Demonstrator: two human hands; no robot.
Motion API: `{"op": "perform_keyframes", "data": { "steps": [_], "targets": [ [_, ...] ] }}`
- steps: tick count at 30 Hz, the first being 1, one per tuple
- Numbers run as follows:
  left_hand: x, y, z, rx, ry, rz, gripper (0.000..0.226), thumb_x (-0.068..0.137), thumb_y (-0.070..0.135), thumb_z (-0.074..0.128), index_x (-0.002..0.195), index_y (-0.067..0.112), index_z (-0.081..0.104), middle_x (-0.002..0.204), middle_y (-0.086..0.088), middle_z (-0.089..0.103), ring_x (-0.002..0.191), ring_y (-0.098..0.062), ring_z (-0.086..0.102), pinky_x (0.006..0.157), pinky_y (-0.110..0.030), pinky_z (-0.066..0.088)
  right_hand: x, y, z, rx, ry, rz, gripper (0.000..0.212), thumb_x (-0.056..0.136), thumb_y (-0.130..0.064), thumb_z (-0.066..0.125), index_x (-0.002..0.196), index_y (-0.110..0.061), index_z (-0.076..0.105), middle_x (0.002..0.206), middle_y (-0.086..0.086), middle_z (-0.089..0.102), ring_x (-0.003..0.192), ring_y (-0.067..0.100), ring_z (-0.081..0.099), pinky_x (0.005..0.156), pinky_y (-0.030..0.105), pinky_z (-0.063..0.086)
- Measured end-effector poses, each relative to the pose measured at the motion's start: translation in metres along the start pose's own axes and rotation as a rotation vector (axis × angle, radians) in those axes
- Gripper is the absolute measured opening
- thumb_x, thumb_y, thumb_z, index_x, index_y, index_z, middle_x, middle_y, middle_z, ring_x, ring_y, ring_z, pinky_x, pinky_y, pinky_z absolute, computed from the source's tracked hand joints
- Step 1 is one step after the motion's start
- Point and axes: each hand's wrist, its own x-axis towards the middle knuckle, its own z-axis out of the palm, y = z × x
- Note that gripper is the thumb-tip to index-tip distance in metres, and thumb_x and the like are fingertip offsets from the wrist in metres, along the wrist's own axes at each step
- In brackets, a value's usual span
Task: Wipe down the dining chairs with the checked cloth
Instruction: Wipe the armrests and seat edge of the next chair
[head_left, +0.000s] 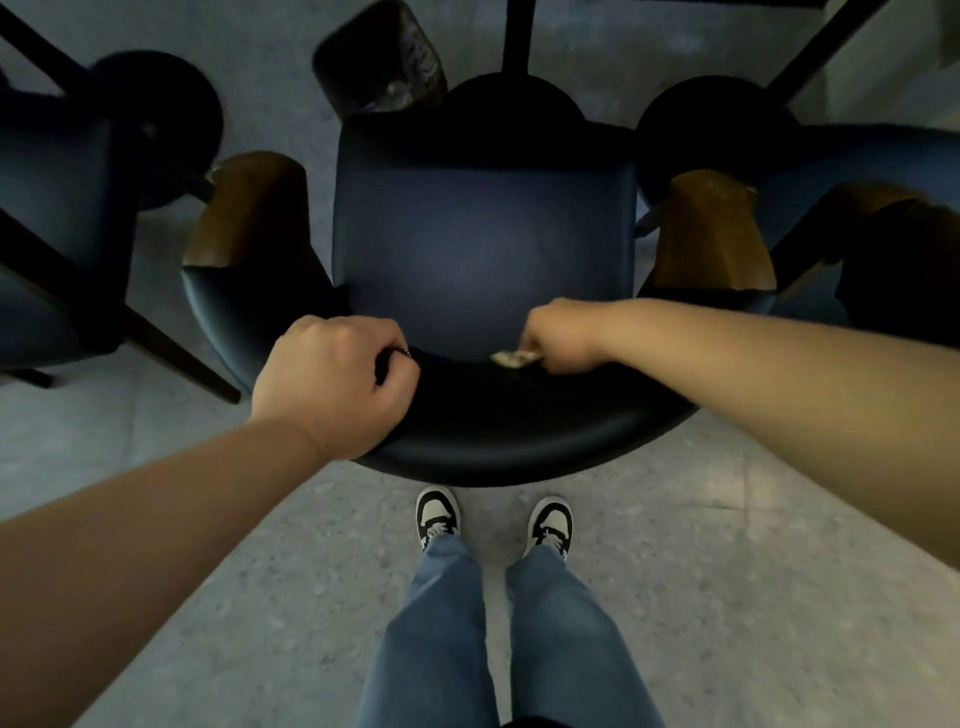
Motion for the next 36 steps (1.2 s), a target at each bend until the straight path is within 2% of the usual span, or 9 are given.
{"op": "perform_keyframes", "data": {
  "steps": [3,8,11,15,19,22,26,31,36],
  "targets": [
    [0.0,0.0,-0.001,-0.011,-0.003,0.031,0.03,0.082,0.03,0.041,0.071,0.018,0.065,0.058,0.004,0.059,0.054,-0.019,0.054,0.061,-0.026,0.031,0.002,0.021,-0.007,0.091,-0.033,0.122,0.029,0.088,-0.01,0.056,0.114,-0.015,0.069,0.112,0.007,0.067,0.097,0.023,0.061,0.082,0.03,0.05],
    [0.002,-0.001,-0.001,-0.007,-0.024,0.054,0.033,0.082,0.034,0.037,0.07,0.019,0.064,0.057,0.005,0.058,0.054,-0.017,0.053,0.059,-0.026,0.028,0.071,-0.036,-0.006,0.218,0.25,0.112,0.03,0.09,-0.015,0.05,0.117,-0.008,0.061,0.122,0.016,0.062,0.11,0.032,0.059,0.074,0.027,0.04],
    [0.001,0.0,-0.002,0.012,-0.019,0.052,0.03,0.082,0.031,0.041,0.07,0.018,0.065,0.059,0.004,0.059,0.056,-0.021,0.055,0.062,-0.026,0.028,0.099,-0.073,0.01,0.234,0.082,-0.008,0.034,0.095,-0.018,0.046,0.126,-0.008,0.055,0.131,0.013,0.057,0.115,0.028,0.056,0.081,0.027,0.04],
    [0.002,0.001,-0.003,0.014,-0.043,0.061,0.028,0.082,0.03,0.042,0.068,0.018,0.063,0.056,0.006,0.056,0.054,-0.017,0.052,0.057,-0.024,0.026,0.085,-0.048,0.009,0.009,-0.046,0.003,0.028,0.093,-0.008,0.049,0.118,0.0,0.061,0.111,0.015,0.063,0.098,0.027,0.061,0.063,0.028,0.041],
    [0.001,0.002,-0.004,-0.01,-0.035,0.04,0.026,0.079,0.029,0.043,0.065,0.019,0.062,0.054,0.006,0.055,0.052,-0.016,0.051,0.057,-0.019,0.026,0.058,0.018,0.007,-0.28,-0.261,0.115,0.017,0.091,-0.013,0.055,0.098,-0.001,0.064,0.106,0.016,0.061,0.092,0.03,0.059,0.08,0.033,0.046],
    [0.002,0.003,-0.004,-0.008,-0.04,0.033,0.028,0.08,0.031,0.041,0.066,0.019,0.062,0.055,0.006,0.056,0.054,-0.017,0.052,0.062,-0.025,0.029,0.038,0.064,-0.014,-0.331,-0.247,0.279,0.022,0.089,-0.014,0.06,0.108,-0.005,0.062,0.105,0.01,0.056,0.097,0.028,0.056,0.094,0.037,0.045],
    [0.002,0.002,-0.003,-0.018,-0.041,0.033,0.032,0.08,0.035,0.037,0.065,0.02,0.061,0.052,0.008,0.05,0.053,-0.016,0.051,0.065,-0.026,0.031,0.019,0.082,-0.024,-0.365,-0.171,0.346,0.027,0.091,-0.017,0.056,0.115,-0.005,0.061,0.11,0.013,0.061,0.091,0.025,0.056,0.081,0.03,0.044],
    [0.002,0.002,-0.003,-0.015,-0.044,0.048,0.034,0.078,0.037,0.034,0.064,0.02,0.061,0.053,0.009,0.049,0.051,-0.015,0.047,0.064,-0.025,0.029,0.036,0.012,-0.01,0.035,-0.086,0.14,0.026,0.092,-0.007,0.046,0.107,-0.001,0.066,0.103,0.014,0.064,0.084,0.024,0.056,0.065,0.028,0.041],
    [0.002,0.002,-0.003,-0.018,-0.037,0.051,0.033,0.078,0.037,0.036,0.063,0.02,0.061,0.054,0.009,0.051,0.053,-0.018,0.051,0.065,-0.025,0.029,0.063,-0.078,0.01,0.303,0.114,-0.075,0.024,0.095,-0.015,0.046,0.107,-0.006,0.064,0.115,0.016,0.063,0.106,0.032,0.059,0.073,0.028,0.04]
  ]
}}
